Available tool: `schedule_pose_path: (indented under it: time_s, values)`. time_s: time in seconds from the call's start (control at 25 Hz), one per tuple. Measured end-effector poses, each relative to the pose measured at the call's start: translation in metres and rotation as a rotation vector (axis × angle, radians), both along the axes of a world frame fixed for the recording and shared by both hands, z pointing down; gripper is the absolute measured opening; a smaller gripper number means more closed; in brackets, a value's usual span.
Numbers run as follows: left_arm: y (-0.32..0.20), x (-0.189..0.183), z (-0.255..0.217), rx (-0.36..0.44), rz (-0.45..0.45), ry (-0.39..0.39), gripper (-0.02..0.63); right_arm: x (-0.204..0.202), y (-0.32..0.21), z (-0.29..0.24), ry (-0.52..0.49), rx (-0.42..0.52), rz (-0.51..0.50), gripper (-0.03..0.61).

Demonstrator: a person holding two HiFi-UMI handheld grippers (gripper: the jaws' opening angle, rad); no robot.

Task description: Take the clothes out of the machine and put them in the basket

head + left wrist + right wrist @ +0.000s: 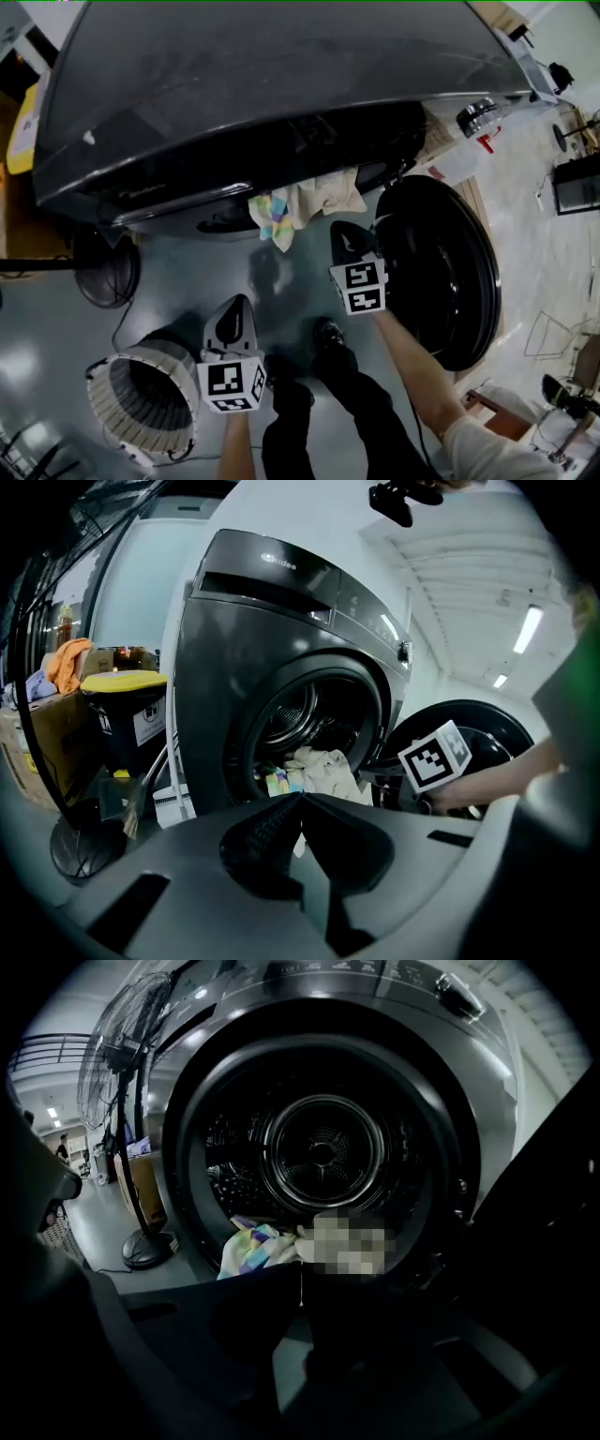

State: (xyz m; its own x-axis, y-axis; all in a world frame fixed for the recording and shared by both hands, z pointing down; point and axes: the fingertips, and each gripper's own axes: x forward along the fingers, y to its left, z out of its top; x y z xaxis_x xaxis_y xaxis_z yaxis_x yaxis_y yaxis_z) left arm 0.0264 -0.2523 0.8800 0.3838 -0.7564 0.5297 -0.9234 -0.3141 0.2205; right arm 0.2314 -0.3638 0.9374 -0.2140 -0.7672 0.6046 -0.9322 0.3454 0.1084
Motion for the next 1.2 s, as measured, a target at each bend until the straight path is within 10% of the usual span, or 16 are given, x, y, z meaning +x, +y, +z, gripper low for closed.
schedule_pose_path:
  time_s: [0.44, 0.52, 0.68, 1.2]
  values:
    - [-0.057, 0.004, 0.037, 0.091, 0.026, -0.003, 0.018, 0.013, -0.091, 0.046, -0.042, 0.066, 0.079, 0.038]
    - [-0.065, 0.007, 0.041, 0.114, 0.035, 0.006, 0.018, 0.014, -0.106, 0.053, -0.089, 0.076, 0.101, 0.238]
    - [-0.073, 0.015, 0.053, 0.136, 0.069, 0.019, 0.018, 0.018, -0.126, 0.07, -0.092, 0.106, 0.144, 0.404]
    - [-0.085, 0.018, 0.081, 0.156, 0.091, 0.071, 0.018, 0.022, -0.131, 0.117, -0.118, 0.081, 0.233, 0.442]
